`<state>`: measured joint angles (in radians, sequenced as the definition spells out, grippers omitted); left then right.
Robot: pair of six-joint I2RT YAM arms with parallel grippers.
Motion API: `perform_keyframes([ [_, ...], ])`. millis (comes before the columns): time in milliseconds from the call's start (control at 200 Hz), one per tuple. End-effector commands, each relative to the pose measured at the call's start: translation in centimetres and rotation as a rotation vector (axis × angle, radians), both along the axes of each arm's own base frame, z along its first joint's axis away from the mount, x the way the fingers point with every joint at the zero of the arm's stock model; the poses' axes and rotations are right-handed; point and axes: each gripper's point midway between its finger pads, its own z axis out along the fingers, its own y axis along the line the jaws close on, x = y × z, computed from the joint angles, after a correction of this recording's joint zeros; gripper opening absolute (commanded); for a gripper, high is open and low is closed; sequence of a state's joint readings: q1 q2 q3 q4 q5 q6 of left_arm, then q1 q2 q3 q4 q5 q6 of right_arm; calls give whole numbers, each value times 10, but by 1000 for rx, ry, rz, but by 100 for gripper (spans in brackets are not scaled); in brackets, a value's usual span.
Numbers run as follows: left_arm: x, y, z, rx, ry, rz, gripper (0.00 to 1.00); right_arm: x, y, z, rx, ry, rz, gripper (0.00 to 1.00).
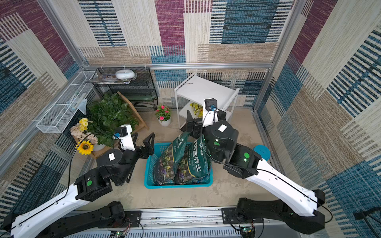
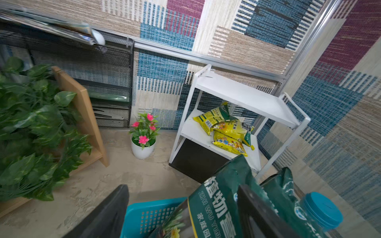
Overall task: Take down the fertilizer bag from the shelf
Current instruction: Pick up the fertilizer bag from the shelf.
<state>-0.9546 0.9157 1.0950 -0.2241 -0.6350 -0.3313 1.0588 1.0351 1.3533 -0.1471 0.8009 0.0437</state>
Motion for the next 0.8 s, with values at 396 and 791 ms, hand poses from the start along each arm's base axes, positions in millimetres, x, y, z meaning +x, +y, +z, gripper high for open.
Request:
perform_keyframes([
  [396, 155, -165, -52, -51, 504, -416, 78, -47, -122, 7, 177, -206, -205, 100],
  [791, 184, -217, -92, -200, 666, -536, 77, -41, -119, 4, 150, -256, -251, 100],
])
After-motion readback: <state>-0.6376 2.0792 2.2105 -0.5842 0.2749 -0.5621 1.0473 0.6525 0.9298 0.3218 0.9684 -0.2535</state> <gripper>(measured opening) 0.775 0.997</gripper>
